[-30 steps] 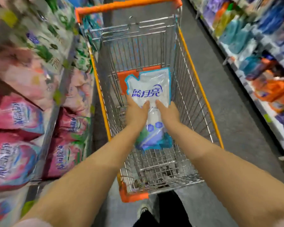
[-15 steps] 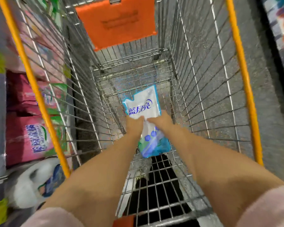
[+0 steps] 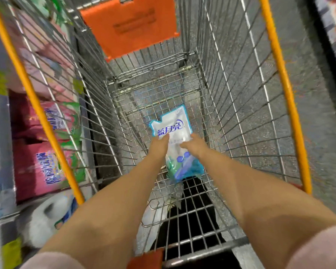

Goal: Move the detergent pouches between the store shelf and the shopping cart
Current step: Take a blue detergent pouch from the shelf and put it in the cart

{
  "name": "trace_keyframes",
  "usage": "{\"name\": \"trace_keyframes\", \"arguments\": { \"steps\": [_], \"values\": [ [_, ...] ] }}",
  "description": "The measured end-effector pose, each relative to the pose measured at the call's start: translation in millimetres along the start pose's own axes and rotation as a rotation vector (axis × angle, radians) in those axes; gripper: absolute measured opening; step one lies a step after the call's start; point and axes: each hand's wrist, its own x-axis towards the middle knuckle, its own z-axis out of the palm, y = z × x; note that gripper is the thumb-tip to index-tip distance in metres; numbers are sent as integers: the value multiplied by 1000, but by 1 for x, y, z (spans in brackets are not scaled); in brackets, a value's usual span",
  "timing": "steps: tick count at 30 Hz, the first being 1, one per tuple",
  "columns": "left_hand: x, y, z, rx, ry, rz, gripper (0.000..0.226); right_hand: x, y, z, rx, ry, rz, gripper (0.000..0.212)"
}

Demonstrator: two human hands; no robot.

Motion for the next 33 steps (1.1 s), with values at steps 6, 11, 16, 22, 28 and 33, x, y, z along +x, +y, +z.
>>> {"name": "trace_keyframes", "arguments": {
  "steps": [6,11,16,22,28,33],
  "values": [
    [-38,21,-6,134,42,138,35,-54,-22,-11,-123,-32,-105,48],
    [-87,28,-14,41,-22,169,23,-112,-40,-20,-52,-43,-206,32],
    [-178,57,-17,-271,-131,176,25,-183,-61,-33,70,82,-417,15],
    [-288,93,-55,-402,-38,527,24,-303,-89,-53,43,204,-774,19],
    [-411,76,-83,-500,194,778,26,-428,-76,-64,-77,85,-1186,22],
    [-519,48,-94,-486,432,989,24,-525,-47,-86,-171,-39,-1447,10]
  ]
}}
